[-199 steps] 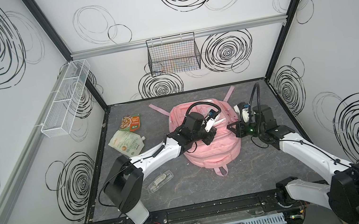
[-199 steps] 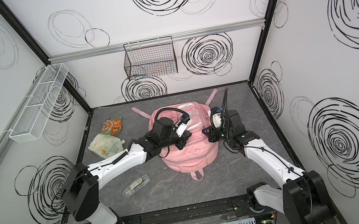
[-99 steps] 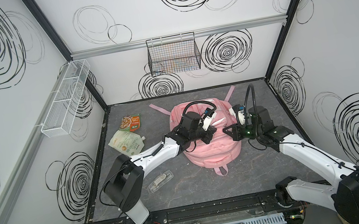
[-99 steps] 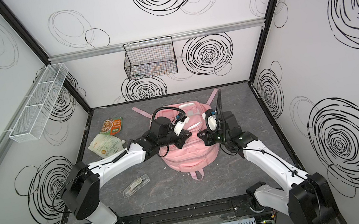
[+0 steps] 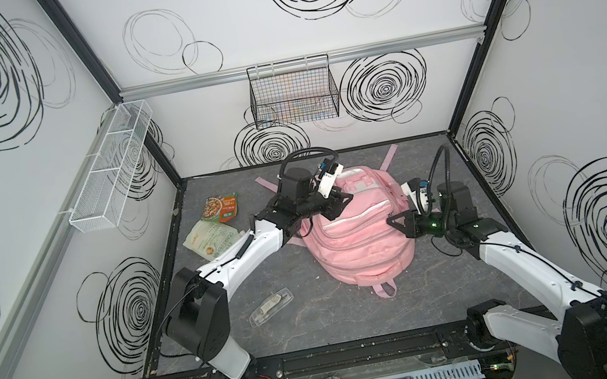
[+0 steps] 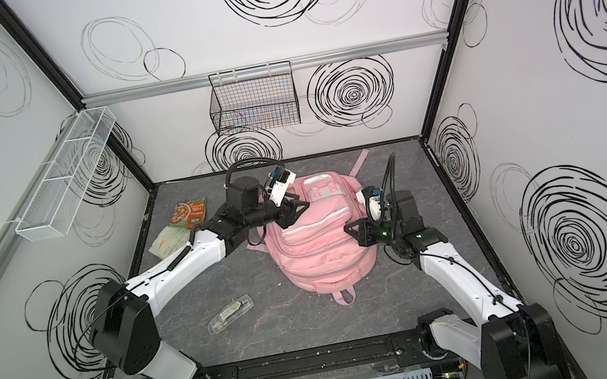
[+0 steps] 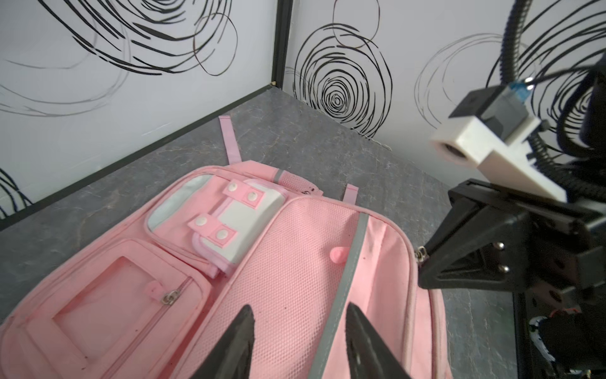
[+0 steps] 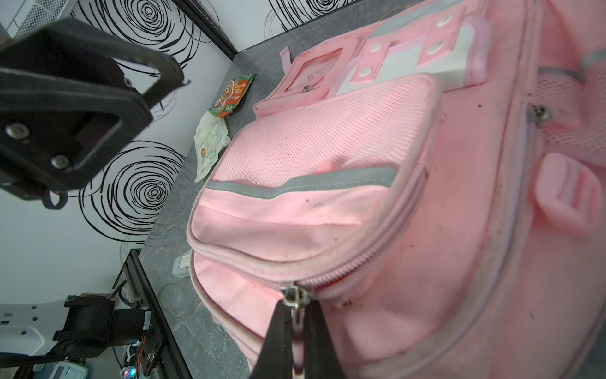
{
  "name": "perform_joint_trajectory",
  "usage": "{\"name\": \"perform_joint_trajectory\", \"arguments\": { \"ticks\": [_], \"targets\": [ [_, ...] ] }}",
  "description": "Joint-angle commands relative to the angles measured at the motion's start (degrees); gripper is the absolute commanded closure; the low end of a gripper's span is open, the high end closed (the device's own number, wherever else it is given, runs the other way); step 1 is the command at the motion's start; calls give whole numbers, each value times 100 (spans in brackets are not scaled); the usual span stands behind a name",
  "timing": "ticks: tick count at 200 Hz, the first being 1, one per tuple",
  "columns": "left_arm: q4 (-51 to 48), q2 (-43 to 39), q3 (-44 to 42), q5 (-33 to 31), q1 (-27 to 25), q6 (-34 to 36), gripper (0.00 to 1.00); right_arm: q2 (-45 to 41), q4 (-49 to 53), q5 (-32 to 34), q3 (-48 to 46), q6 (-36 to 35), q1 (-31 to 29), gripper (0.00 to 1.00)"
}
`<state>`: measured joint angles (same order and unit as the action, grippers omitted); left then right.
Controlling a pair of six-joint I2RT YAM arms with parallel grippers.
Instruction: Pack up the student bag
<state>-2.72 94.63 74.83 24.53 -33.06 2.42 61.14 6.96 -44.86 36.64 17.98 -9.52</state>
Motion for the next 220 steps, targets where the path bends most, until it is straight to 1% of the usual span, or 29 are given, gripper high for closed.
{"name": "perform_joint_trajectory", "arguments": {
  "ticks": [1, 12, 24, 38, 53, 63, 80, 98, 117, 141, 174, 189, 220],
  "targets": [
    [-1458, 491, 760, 407, -34, 1229, 49, -17, -322, -266, -74, -93, 3, 100],
    [-2071, 845, 1132, 714, -35, 1584, 49, -81, -362, -223, -135, -94, 3, 100],
    [-2512, 1136, 1398, 872, -43, 1798, 49, -148, -340, -184, -150, -140, 11, 100],
    [-2753, 1300, 1482, 1017, -43, 1989, 48, -209, -294, -135, -158, -188, 12, 100],
    [-2995, 1398, 1490, 1105, -69, 2209, 43, -237, -235, -141, -160, -250, 11, 100],
    [-3170, 1446, 1471, 1013, -87, 2390, 40, -221, -205, -149, -163, -299, 12, 100],
    [-3197, 1544, 1380, 579, -98, 2440, 40, -203, -177, -166, -148, -320, 12, 100],
    [-3388, 1663, 1370, 463, -112, 2574, 41, -204, -162, -189, -140, -329, 11, 100],
    [-3426, 1639, 1277, 521, -173, 2667, 45, -249, -156, -167, -153, -342, 12, 100],
    [-3465, 1576, 1149, 596, -227, 2755, 55, -320, -204, -125, -206, -358, 29, 100],
    [-3840, 1565, 1052, 810, -210, 2968, 55, -309, -287, -99, -210, -411, 107, 100],
    [-3846, 1580, 1026, 787, -188, 2933, 57, -279, -326, -63, -215, -438, 143, 100],
    [-3942, 1677, 1084, 719, -149, 2896, 69, -209, -312, -15, -141, -489, 230, 100]
  ]
}}
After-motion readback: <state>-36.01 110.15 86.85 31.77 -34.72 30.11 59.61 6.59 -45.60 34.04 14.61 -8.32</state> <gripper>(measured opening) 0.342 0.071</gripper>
